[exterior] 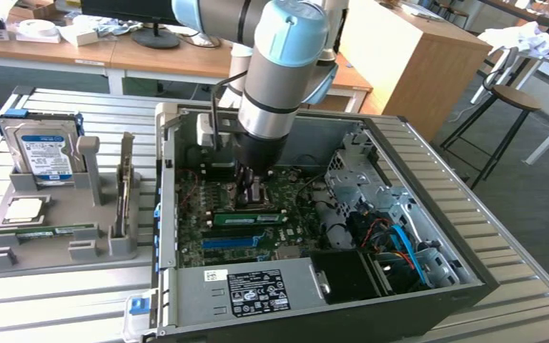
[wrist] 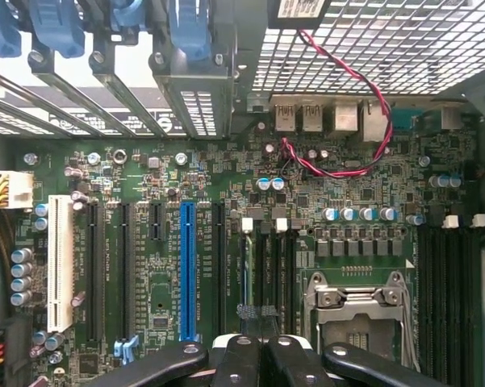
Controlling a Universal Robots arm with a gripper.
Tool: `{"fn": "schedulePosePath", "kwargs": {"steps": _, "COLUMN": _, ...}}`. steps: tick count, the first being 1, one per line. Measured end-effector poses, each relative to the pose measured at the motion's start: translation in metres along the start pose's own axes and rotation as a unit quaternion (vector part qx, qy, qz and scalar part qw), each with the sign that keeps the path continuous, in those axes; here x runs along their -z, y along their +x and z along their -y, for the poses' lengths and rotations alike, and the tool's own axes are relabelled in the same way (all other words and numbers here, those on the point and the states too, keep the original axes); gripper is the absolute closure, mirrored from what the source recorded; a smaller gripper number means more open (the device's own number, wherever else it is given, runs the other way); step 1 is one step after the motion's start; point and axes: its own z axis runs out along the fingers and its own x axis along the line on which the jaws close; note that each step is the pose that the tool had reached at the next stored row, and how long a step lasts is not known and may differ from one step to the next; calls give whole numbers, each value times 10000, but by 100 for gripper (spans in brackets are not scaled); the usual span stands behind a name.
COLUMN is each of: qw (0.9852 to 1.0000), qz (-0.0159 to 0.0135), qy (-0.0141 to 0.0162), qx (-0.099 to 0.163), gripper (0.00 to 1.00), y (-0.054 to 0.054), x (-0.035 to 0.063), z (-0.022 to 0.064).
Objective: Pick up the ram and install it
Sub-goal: 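Press down the ram until it locks into place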
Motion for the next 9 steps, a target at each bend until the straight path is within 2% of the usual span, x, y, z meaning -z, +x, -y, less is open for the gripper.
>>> {"fn": "schedulePosePath", "kwargs": {"steps": 9, "qw": 10000, "qz": 0, "qy": 1, "qx": 0, "gripper": 90, "y": 8, "x": -65, "z": 0}}
